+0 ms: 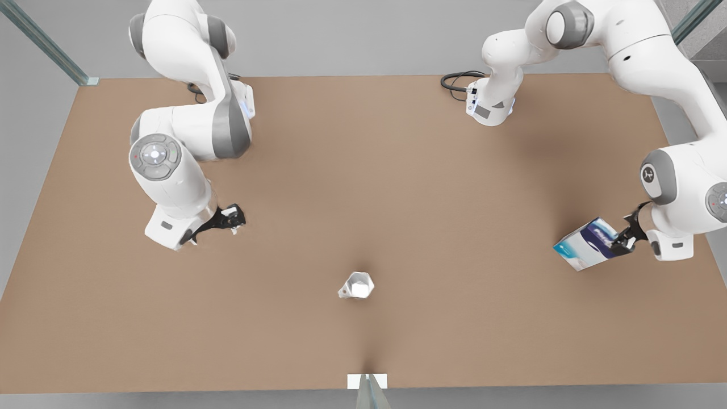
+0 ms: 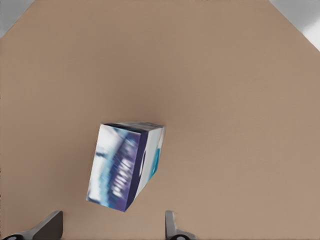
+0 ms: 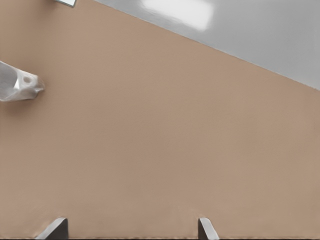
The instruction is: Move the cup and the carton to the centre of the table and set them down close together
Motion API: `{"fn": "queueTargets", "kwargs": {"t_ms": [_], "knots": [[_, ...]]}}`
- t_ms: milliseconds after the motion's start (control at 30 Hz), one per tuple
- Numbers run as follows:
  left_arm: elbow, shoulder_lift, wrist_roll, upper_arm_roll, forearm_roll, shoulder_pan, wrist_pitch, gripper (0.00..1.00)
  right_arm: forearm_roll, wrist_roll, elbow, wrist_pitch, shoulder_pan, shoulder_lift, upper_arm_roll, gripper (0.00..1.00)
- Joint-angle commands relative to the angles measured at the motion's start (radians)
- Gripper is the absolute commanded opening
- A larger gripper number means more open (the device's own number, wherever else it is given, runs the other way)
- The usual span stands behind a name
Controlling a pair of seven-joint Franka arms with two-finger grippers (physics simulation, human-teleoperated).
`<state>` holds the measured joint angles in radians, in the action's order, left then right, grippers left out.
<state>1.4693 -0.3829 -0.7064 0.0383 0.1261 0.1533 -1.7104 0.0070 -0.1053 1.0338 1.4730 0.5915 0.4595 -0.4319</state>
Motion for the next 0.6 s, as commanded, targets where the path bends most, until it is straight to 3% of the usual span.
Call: {"fn": "queueTargets", "kwargs": {"t_ms": [0, 33, 100, 133, 300, 467, 567], "knots": [[0.005, 0.002, -0.001, 0.000, 0.006, -0.001, 0.000, 0.99, -0.027, 0.006, 0.057, 0.004, -0.041, -0.050, 0.050, 1.00], [0.020, 0.006, -0.001, 0.000, 0.004, 0.002, -0.006, 0.99, -0.142, 0.029, 0.143, 0.012, -0.229, -0.151, 0.271, 1.00], [0.034, 0.002, 0.002, -0.003, -0.002, 0.041, -0.011, 0.99, -0.202, 0.059, 0.294, 0.069, -0.479, -0.274, 0.508, 1.00], [0.046, 0.006, 0.016, -0.009, -0.016, 0.083, -0.041, 0.99, -0.208, 0.088, 0.333, 0.078, -0.533, -0.306, 0.558, 1.00], [0.105, 0.016, 0.048, -0.067, -0.082, 0.140, -0.120, 0.99, -0.209, 0.133, 0.333, 0.081, -0.524, -0.278, 0.558, 1.00], [0.255, 0.107, 0.038, -0.071, -0.102, 0.129, -0.173, 0.99, -0.196, 0.131, 0.318, 0.090, -0.524, -0.251, 0.558, 1.00], [0.260, 0.101, 0.038, -0.071, -0.102, 0.137, -0.175, 0.99, -0.196, 0.131, 0.316, 0.090, -0.524, -0.249, 0.558, 1.00]]}}
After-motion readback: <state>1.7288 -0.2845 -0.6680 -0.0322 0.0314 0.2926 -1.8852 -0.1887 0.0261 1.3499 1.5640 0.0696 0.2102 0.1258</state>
